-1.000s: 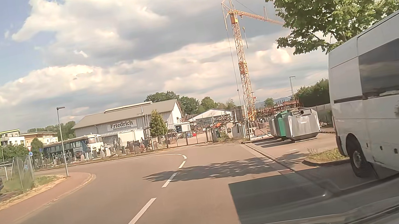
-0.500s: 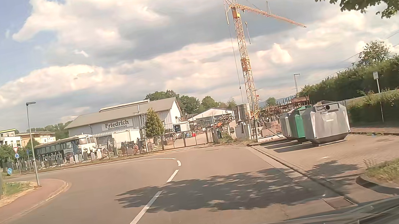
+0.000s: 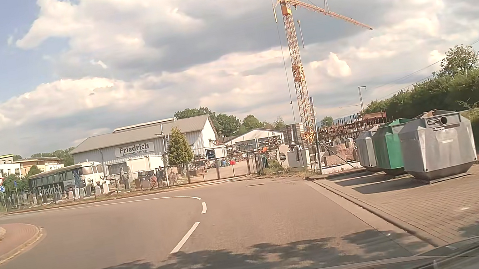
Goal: Follow the waypoints while adhering to traffic rules and regulations
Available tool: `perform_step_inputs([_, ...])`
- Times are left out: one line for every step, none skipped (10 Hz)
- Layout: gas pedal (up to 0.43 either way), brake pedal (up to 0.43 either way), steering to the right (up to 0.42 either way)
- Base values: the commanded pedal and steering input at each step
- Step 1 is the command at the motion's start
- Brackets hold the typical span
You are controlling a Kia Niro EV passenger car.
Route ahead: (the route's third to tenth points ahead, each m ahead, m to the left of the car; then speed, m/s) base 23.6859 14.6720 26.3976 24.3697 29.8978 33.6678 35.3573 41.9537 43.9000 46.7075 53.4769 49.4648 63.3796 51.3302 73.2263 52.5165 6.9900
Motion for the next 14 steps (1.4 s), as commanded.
perform_step_inputs([0.02, 0.0, -0.002])
perform_step_inputs([0.008, 0.0, -0.002])
perform_step_inputs([0.008, 0.0, -0.002])
perform_step_inputs([0.008, 0.0, -0.001])
perform_step_inputs([0.008, 0.0, 0.001])
perform_step_inputs([0.008, 0.0, 0.001])
perform_step_inputs([0.008, 0.0, 0.001])
perform_step_inputs([0.008, 0.0, 0.001])
perform_step_inputs([0.008, 0.0, 0.001])
perform_step_inputs([0.008, 0.0, 0.001])
perform_step_inputs([0.0, 0.0, 0.0])
perform_step_inputs([0.0, 0.0, -0.006])
perform_step_inputs([0.0, 0.0, -0.014])
perform_step_inputs([0.0, 0.0, -0.03])
